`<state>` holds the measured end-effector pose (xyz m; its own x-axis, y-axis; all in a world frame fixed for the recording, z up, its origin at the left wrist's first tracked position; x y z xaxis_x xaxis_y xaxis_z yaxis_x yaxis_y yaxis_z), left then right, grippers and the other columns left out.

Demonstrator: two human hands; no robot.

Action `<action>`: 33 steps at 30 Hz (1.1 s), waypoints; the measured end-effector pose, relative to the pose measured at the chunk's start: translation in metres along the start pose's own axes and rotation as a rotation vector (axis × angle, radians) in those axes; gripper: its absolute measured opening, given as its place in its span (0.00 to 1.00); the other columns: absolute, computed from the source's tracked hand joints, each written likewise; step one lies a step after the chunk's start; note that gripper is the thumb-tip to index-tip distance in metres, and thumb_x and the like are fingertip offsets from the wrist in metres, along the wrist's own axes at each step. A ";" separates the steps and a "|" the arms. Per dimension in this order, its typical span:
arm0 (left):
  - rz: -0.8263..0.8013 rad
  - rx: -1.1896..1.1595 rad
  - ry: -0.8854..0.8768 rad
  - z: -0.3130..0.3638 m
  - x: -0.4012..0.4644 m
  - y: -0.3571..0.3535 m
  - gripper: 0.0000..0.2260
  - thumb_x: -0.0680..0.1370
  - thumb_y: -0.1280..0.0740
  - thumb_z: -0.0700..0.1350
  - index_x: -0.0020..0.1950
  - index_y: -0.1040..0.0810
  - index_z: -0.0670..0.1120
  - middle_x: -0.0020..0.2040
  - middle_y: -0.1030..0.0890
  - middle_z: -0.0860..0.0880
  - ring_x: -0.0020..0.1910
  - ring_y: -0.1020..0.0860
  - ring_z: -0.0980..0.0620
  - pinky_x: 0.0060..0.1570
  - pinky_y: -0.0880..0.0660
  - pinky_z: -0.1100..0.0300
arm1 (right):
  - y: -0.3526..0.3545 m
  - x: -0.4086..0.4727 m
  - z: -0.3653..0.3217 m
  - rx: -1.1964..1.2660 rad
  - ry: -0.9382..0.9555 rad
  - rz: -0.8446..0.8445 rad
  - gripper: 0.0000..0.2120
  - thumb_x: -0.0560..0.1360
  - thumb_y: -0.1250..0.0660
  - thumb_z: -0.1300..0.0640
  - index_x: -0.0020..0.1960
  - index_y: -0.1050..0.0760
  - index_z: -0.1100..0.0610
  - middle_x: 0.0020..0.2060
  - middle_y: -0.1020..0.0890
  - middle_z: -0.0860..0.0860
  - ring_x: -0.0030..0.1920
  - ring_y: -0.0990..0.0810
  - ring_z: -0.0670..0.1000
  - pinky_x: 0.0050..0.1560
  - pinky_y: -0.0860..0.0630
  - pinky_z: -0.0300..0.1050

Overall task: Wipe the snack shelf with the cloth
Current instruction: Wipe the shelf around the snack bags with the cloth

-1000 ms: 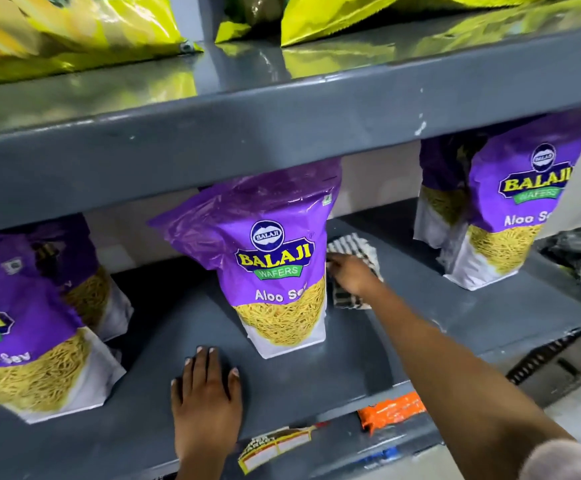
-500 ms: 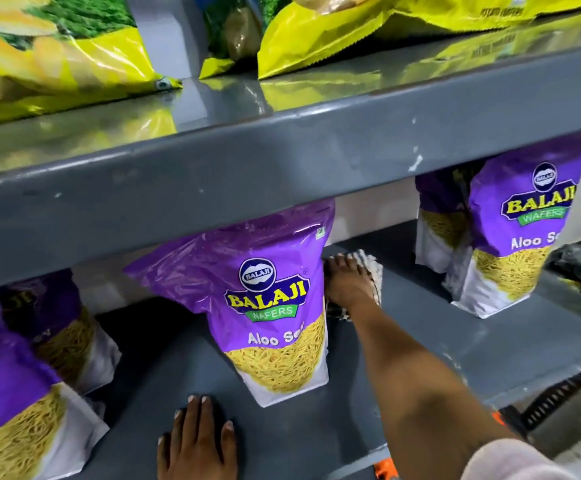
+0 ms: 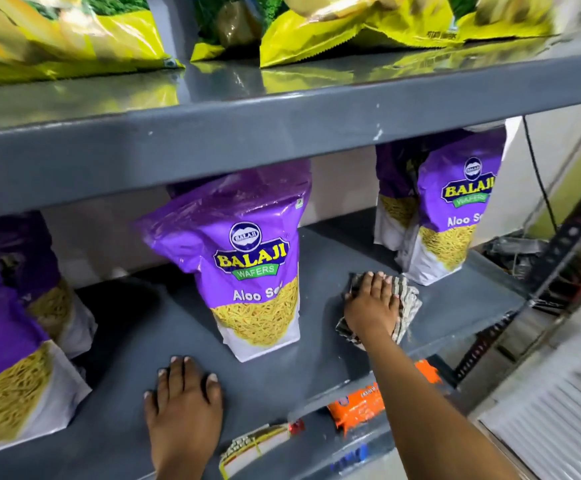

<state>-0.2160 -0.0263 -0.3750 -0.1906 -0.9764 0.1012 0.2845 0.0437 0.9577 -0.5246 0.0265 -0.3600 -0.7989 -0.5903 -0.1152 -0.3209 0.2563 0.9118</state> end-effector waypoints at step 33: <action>-0.001 0.008 -0.002 -0.008 -0.005 -0.001 0.27 0.76 0.49 0.52 0.70 0.36 0.38 0.71 0.33 0.39 0.70 0.37 0.39 0.69 0.44 0.42 | 0.039 -0.030 0.124 -0.051 0.339 0.204 0.29 0.71 0.57 0.42 0.65 0.30 0.49 0.67 0.27 0.54 0.69 0.31 0.55 0.69 0.38 0.55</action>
<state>-0.2078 -0.0227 -0.3791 -0.1923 -0.9761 0.1011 0.2769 0.0449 0.9598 -0.5766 0.1494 -0.3695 -0.6279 -0.7525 0.1988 -0.1406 0.3609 0.9220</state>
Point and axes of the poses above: each hand's wrist, its own x-axis towards the middle knuckle, its own y-axis out of the back of the hand, z = x × y, the point moved 5 cm from there along x, towards the middle knuckle
